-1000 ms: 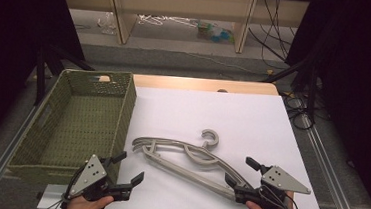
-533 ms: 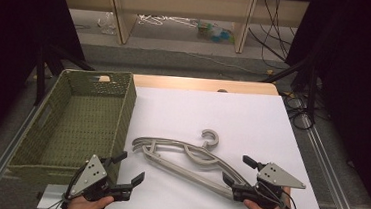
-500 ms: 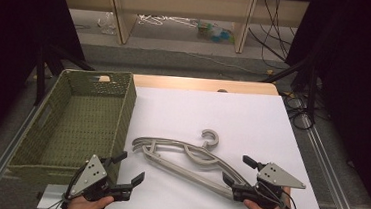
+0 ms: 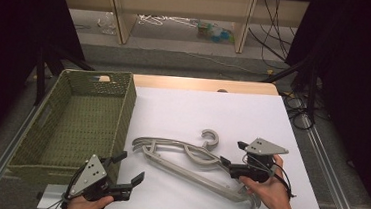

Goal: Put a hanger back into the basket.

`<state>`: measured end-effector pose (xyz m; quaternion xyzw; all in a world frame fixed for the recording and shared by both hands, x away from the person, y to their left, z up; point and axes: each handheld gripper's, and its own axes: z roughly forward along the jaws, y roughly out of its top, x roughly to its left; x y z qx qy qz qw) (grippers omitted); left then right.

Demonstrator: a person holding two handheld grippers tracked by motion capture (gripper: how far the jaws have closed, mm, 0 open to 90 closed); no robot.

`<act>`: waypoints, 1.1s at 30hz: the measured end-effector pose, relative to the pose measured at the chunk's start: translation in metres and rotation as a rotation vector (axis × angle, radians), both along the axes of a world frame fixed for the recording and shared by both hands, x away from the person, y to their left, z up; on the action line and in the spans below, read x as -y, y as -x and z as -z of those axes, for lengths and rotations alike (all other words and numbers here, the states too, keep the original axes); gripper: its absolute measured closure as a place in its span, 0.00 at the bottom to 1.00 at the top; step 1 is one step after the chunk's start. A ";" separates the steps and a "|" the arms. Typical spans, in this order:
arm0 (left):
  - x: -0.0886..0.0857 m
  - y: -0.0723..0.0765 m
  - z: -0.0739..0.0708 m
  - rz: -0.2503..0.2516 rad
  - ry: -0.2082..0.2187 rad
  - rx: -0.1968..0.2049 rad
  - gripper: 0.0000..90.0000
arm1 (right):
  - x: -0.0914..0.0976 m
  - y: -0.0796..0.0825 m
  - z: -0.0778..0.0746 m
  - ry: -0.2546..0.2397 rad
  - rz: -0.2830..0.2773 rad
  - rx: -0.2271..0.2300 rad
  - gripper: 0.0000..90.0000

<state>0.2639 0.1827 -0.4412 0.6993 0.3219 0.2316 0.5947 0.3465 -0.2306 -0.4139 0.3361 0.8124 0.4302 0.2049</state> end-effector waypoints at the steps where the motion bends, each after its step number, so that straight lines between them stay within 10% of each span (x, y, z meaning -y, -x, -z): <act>1: 0.000 0.000 0.000 -0.002 0.003 -0.002 0.18 | -0.004 -0.006 0.001 0.029 -0.008 -0.023 0.27; 18: 0.002 0.000 0.001 0.011 -0.008 0.003 0.18 | -0.021 -0.038 0.030 0.252 -0.108 -0.285 0.54; 33: 0.004 0.000 0.001 0.021 -0.016 0.005 0.18 | -0.025 -0.050 0.040 0.311 -0.173 -0.353 0.77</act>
